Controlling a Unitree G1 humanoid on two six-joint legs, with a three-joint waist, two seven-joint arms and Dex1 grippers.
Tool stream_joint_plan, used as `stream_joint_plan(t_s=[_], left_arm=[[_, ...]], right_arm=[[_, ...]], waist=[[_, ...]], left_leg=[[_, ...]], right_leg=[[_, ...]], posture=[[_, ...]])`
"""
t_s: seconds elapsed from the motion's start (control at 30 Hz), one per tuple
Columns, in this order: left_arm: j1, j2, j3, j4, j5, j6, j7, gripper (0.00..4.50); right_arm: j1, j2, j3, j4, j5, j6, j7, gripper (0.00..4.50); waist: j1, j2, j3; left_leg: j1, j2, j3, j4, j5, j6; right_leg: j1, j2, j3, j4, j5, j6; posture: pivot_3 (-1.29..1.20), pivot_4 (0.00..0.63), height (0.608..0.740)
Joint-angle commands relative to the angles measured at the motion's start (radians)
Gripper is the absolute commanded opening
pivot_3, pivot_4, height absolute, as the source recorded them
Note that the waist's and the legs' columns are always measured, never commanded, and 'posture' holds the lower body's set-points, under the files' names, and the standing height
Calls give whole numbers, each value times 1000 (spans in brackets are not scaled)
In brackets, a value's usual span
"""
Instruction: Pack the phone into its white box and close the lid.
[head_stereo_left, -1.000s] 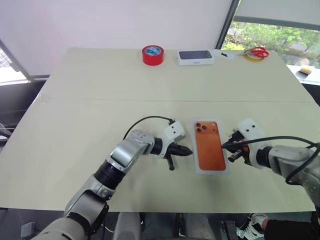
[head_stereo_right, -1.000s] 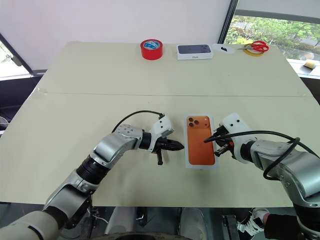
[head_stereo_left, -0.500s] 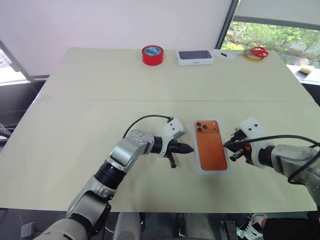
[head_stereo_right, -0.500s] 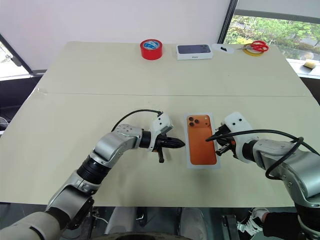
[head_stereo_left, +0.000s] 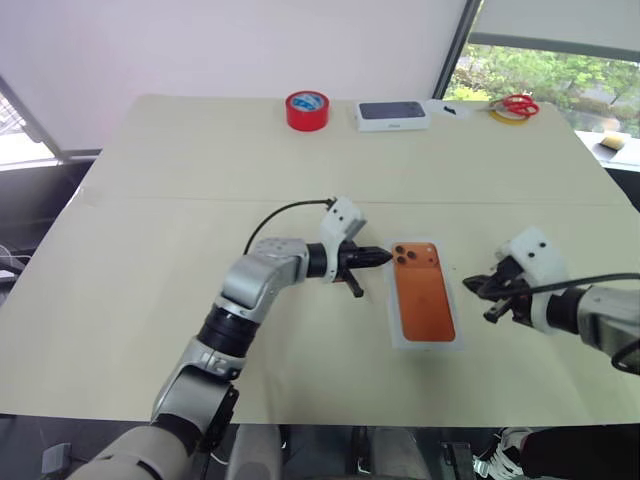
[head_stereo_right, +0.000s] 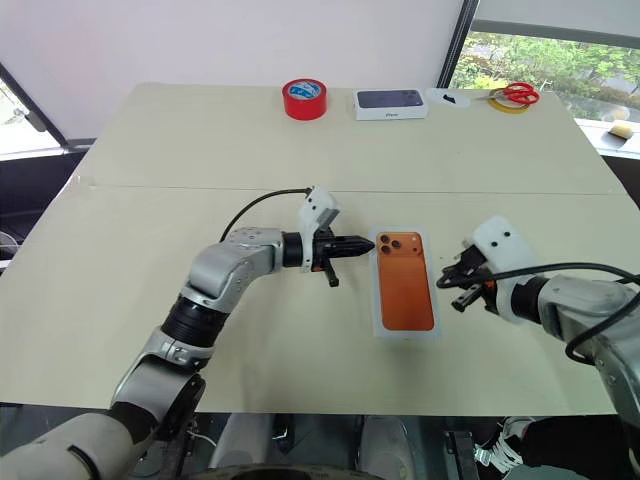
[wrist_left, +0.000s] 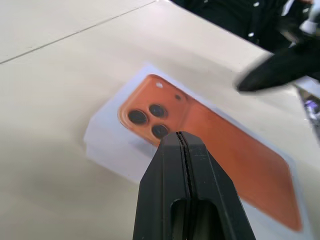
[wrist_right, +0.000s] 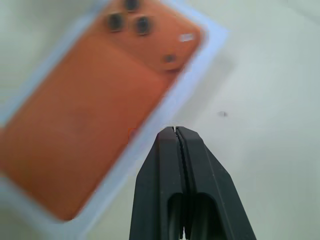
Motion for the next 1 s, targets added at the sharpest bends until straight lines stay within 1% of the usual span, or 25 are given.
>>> stream_joint_plan(t_s=[0.03, 0.17, 0.33, 0.4, 0.53, 0.6, 0.67, 0.7, 0.83, 0.9, 1.0], left_arm=[[-37, -24, -60, 83, 76, -68, 36, 0], [-59, -45, -97, 182, 135, -96, 61, 0], [-49, -42, -111, 206, 157, -112, 57, 0], [-35, -37, -65, 163, 121, -109, 54, 0], [-18, -1, 8, 86, 84, -151, 44, 0], [-15, 60, 115, 17, 36, -144, 58, 0], [0, 133, 196, -42, 9, -142, 64, 0], [7, 159, 215, -57, 5, -144, 63, 0], [95, 326, 305, -118, 17, -156, 58, 0], [131, 376, 340, -122, 15, -176, 56, 0], [223, 450, 442, -143, -12, -179, 75, 0]], right_arm=[[11, 37, 42, -58, 11, 4, -25, 31], [10, 101, 102, -50, -4, 58, -102, 31], [5, 134, 131, -53, -13, 88, -152, 31], [4, 132, 121, -64, -11, 78, -150, 31], [-8, 118, 100, -81, -41, -15, -135, 31], [-39, 144, 53, -46, -100, -152, -146, 31], [-62, 166, 18, 4, -138, -247, -150, 31], [-68, 172, 14, 21, -145, -268, -148, 31], [-122, 186, -16, 151, -152, -366, -97, 31], [-147, 193, -13, 194, -149, -381, -87, 31], [-172, 198, 1, 301, -170, -427, -56, 31]], waist=[[-3, 0, 0], [0, 0, 0], [-1, -1, -3], [-2, -1, -3], [-4, -1, -3], [-8, -1, -3], [-10, -1, -2], [-10, -1, -2], [-3, 0, -3], [0, 0, -3], [-2, -1, -2]], left_leg=[[0, 0, 0, 0, 0, 0], [0, 0, -1, 0, 0, 0], [1, 0, -1, 1, -1, 1], [1, 0, -1, 1, -1, 1], [0, 0, -1, 0, -1, 1], [0, 0, -1, 0, 0, 1], [0, 1, 0, 0, 0, 0], [0, 1, 0, 0, 0, 0], [1, 1, 1, 0, 0, 0], [1, 0, 2, 0, 0, 0], [0, 0, 2, 0, 0, 0]], right_leg=[[0, 0, 0, 0, 0, 0], [0, 0, 0, 0, 0, 0], [1, 0, 0, 0, 0, 0], [2, 0, 0, 0, 0, 0], [0, 0, 0, 0, 0, 0], [-1, 0, 0, 0, 0, 0], [-2, 0, 0, 1, 0, 0], [-2, 0, 0, 1, 0, 0], [-1, 0, 0, 1, 0, 0], [-1, 0, 0, 1, 0, 0], [-1, 0, 0, 1, 0, 0]], posture=[[0, 150, 730], [0, 150, 730], [0, 150, 730], [0, 150, 730], [0, 150, 730], [0, 150, 730], [0, 150, 730], [0, 150, 730], [0, 150, 730], [0, 150, 730], [0, 150, 730]])
